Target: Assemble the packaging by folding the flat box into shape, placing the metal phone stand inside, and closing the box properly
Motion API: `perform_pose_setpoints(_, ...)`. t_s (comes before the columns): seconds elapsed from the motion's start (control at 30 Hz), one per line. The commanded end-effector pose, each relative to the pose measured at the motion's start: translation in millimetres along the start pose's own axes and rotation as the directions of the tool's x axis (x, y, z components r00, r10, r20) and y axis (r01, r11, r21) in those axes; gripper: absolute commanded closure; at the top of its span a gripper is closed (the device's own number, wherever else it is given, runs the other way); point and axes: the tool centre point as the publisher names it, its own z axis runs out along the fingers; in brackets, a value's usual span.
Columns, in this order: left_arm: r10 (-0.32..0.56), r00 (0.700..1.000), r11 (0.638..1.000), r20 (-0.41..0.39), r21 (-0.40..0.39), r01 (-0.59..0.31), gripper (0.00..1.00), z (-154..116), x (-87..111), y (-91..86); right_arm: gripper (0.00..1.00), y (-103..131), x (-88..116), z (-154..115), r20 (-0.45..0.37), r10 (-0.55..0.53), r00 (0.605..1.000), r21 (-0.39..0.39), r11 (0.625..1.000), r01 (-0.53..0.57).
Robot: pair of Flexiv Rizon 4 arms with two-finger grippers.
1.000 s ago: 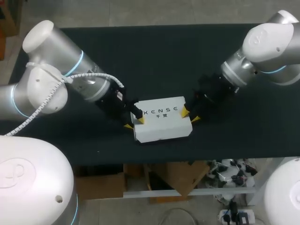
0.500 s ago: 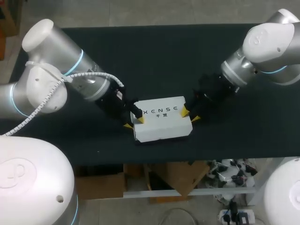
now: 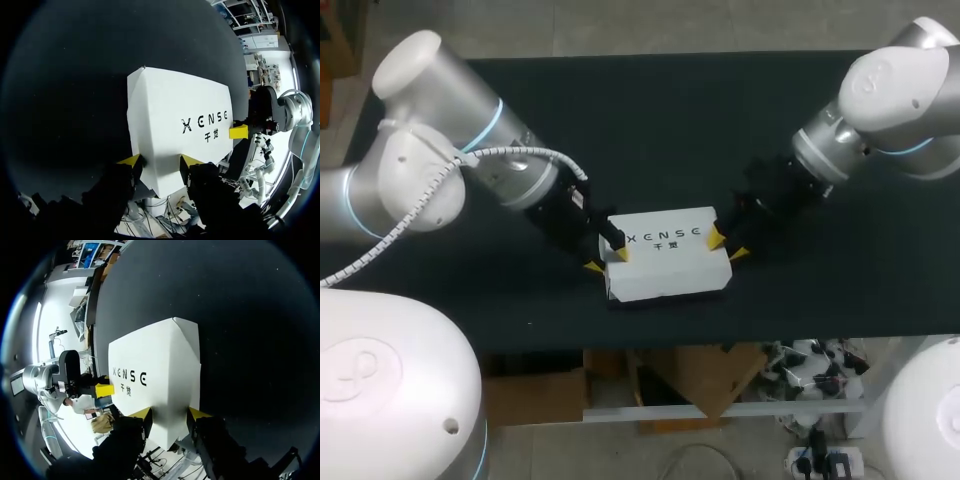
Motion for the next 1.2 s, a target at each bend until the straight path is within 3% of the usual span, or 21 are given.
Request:
perform_pose_setpoints(0.03, -0.004, 1.0, 1.0, 0.01, -0.008, 0.005, 0.51, 1.0, 4.7, -1.5, 0.54, 1.6, 2.4, -1.1, 0.002, 0.01, 1.0, 0.013, 1.0, -0.01)
perform_pose_setpoints(1.2, -0.036, 0.999, 0.998, 0.023, -0.042, 0.037, 0.51, -3.0, 8.0, -2.1, 0.55, 2.6, 6.6, -4.5, 0.017, 0.057, 0.998, 0.042, 0.997, -0.057)
